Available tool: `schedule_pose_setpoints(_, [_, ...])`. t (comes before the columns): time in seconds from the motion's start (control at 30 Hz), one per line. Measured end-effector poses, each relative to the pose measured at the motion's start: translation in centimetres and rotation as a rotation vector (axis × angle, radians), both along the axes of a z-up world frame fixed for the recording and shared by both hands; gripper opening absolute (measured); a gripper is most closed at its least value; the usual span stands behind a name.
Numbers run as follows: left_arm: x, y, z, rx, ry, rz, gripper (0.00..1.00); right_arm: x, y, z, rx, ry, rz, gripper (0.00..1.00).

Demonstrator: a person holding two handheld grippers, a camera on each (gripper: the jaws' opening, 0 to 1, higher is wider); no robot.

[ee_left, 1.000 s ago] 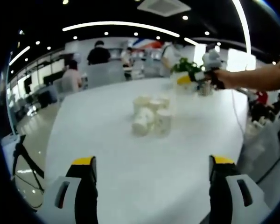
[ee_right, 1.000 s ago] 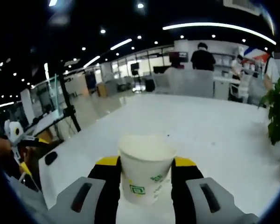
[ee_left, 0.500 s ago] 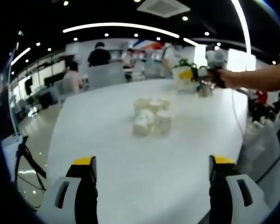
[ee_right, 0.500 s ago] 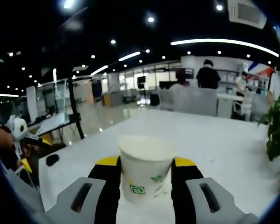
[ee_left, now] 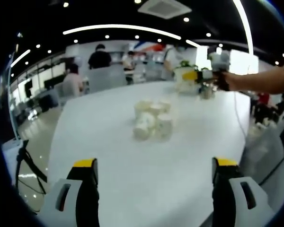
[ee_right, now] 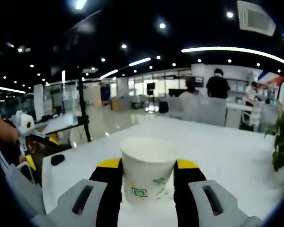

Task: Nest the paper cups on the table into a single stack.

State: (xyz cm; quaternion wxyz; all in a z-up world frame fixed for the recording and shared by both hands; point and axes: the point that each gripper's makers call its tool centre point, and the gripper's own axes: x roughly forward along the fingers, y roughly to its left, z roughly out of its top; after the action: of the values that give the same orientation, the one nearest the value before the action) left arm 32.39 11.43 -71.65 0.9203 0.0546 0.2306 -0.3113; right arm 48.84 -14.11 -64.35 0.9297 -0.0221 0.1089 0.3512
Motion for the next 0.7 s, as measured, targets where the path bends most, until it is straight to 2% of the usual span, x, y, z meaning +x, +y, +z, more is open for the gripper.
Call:
schedule_pose_setpoints(0.3, [-0.2,0.2,0.1,0.005,0.002,0.002,1.00,-0.6,0.8,0.1,0.008,-0.012,0.024,0.39])
schedule_pose_setpoints(0.7, [-0.2,0.3,0.2,0.010,-0.002,0.000,1.00,-2.6,2.5,1.2,0.030,-0.048,0.093,0.39])
